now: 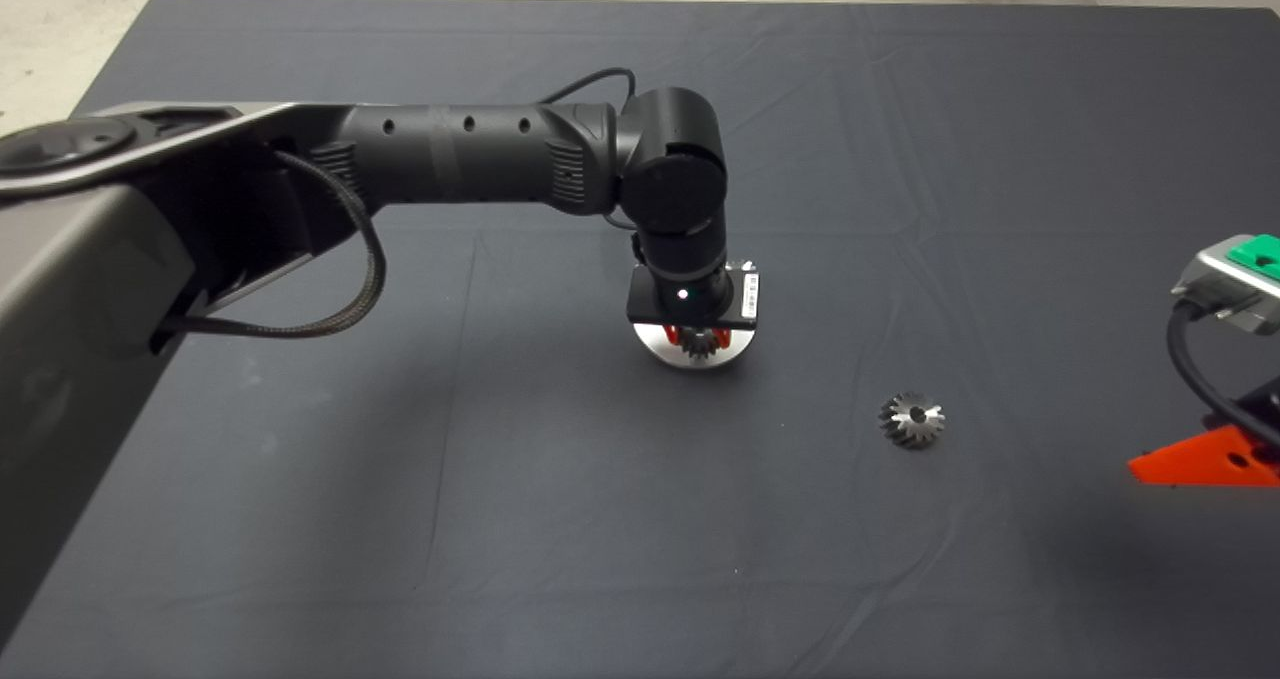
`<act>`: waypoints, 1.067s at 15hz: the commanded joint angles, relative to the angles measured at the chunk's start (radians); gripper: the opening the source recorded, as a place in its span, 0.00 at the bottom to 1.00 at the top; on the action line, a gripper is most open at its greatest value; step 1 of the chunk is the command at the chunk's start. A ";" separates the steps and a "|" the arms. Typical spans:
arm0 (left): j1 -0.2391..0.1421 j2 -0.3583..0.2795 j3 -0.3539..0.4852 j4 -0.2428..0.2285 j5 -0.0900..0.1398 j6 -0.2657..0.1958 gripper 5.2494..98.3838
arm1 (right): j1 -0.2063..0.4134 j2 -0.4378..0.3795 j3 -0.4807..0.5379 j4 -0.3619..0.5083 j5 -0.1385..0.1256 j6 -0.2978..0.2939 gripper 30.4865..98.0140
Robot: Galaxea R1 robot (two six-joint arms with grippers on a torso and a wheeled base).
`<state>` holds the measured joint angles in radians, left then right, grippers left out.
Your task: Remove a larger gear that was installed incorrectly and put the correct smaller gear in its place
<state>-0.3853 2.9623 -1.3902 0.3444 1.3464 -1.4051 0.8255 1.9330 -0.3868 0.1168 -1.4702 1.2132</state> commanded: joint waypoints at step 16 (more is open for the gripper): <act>-0.023 0.002 0.058 0.042 0.042 0.000 0.28 | 0.014 -0.007 0.005 0.034 -0.001 0.006 0.56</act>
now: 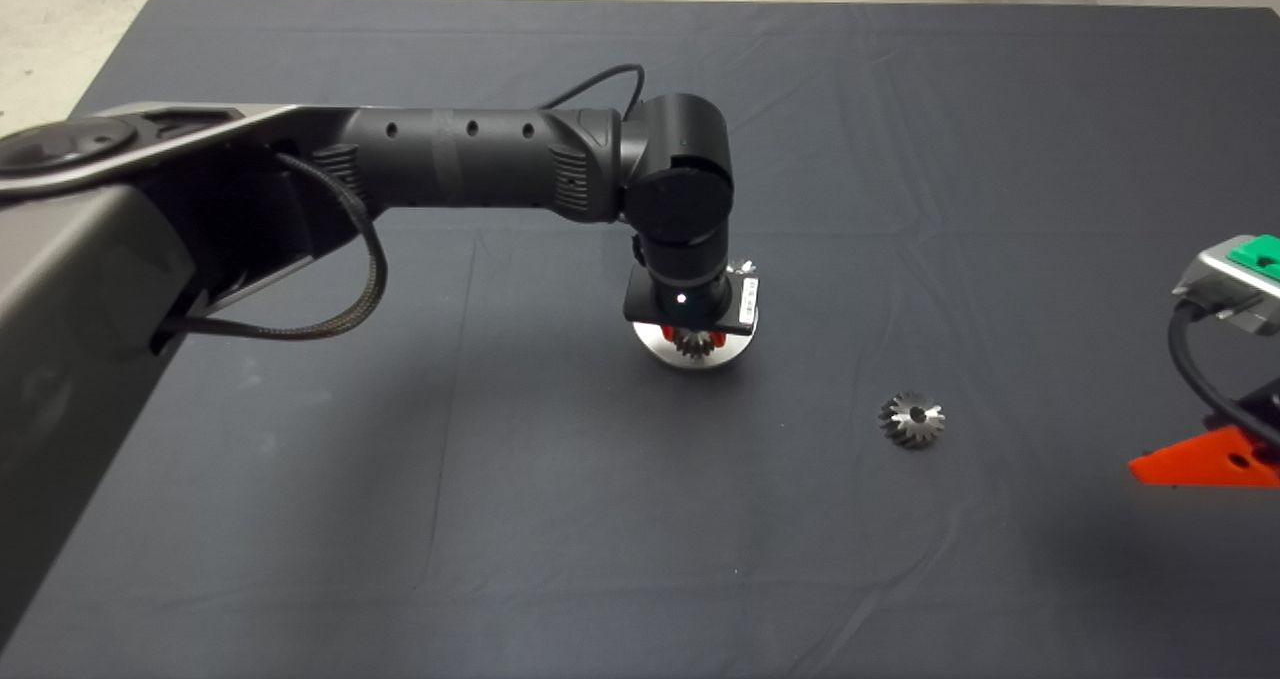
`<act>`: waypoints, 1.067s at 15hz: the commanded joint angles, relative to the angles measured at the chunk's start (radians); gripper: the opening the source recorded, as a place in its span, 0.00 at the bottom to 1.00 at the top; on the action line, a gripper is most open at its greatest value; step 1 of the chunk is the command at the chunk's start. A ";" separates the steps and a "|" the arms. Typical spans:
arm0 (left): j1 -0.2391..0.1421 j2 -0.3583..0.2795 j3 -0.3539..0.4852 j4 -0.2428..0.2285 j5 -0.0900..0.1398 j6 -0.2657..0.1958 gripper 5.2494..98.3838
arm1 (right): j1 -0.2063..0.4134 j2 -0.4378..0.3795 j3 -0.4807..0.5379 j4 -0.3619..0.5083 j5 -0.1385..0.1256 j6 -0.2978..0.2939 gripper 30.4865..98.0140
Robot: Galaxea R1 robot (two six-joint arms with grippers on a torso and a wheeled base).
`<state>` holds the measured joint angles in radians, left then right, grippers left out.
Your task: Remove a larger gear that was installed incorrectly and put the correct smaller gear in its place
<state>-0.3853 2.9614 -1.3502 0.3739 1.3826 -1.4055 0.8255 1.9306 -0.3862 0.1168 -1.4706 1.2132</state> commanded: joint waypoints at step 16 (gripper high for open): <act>-0.018 0.002 0.062 0.120 0.004 -0.017 0.28 | 0.014 -0.008 0.004 0.034 0.001 0.005 0.56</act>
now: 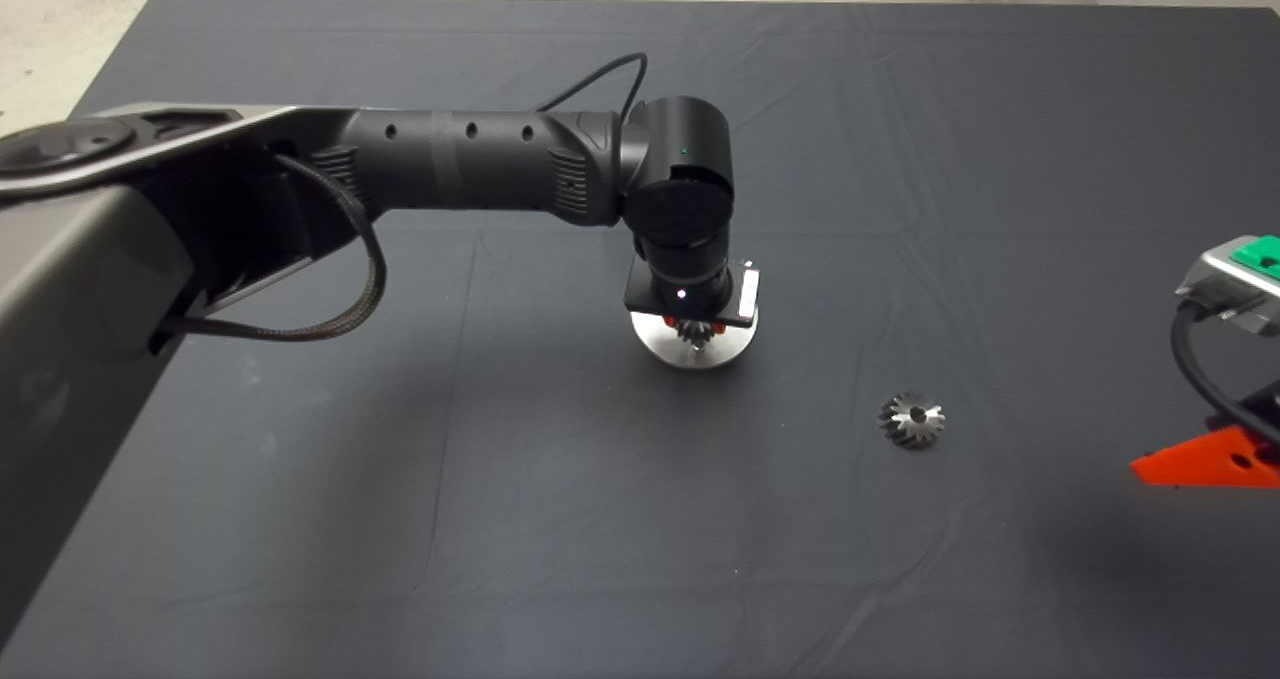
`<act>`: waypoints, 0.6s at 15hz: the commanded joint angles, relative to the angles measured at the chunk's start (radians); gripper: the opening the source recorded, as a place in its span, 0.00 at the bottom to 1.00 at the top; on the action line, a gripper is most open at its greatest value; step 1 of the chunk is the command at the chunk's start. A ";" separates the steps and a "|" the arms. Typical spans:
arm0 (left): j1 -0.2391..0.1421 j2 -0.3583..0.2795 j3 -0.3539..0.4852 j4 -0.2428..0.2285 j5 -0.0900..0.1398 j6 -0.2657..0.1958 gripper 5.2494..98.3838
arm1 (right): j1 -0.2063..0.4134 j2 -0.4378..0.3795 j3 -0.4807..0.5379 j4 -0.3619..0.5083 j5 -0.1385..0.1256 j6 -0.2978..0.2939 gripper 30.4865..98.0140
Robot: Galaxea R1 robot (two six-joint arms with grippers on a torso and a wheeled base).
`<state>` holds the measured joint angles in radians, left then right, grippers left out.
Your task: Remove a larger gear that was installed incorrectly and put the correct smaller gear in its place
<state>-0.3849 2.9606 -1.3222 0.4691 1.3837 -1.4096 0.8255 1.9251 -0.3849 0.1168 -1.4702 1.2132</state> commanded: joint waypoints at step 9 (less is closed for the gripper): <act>0.011 -0.001 0.086 0.078 0.049 -0.048 0.28 | 0.014 -0.004 0.003 0.030 0.001 0.005 0.56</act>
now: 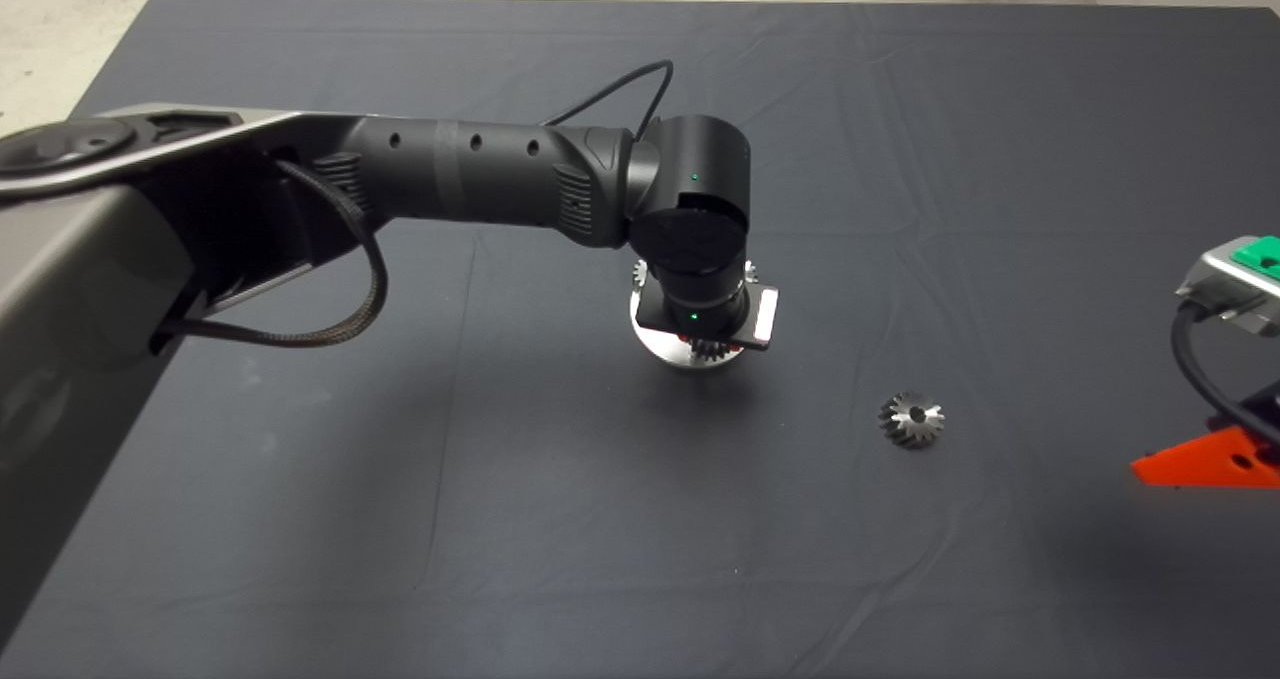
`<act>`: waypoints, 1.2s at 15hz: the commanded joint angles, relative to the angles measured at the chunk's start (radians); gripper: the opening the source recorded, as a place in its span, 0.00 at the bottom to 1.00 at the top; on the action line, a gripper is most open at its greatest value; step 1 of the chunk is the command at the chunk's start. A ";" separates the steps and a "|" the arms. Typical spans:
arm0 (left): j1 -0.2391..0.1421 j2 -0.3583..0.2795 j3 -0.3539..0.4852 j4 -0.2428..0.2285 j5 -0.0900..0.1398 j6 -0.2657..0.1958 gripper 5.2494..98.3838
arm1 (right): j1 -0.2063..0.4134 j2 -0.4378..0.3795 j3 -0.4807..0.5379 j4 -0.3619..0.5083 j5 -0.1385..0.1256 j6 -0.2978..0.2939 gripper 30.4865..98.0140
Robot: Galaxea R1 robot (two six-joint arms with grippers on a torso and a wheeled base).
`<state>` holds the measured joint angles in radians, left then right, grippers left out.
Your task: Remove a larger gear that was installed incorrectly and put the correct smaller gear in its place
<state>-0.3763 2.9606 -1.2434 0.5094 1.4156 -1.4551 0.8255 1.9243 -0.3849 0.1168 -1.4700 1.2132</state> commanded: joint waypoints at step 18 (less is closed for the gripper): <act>0.026 -0.001 0.021 0.126 0.138 0.004 0.28 | 0.015 -0.001 0.003 0.032 0.000 0.005 0.56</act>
<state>-0.3405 2.9615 -1.2343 0.6181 1.5019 -1.4543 0.8255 1.9228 -0.3849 0.1168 -1.4702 1.2132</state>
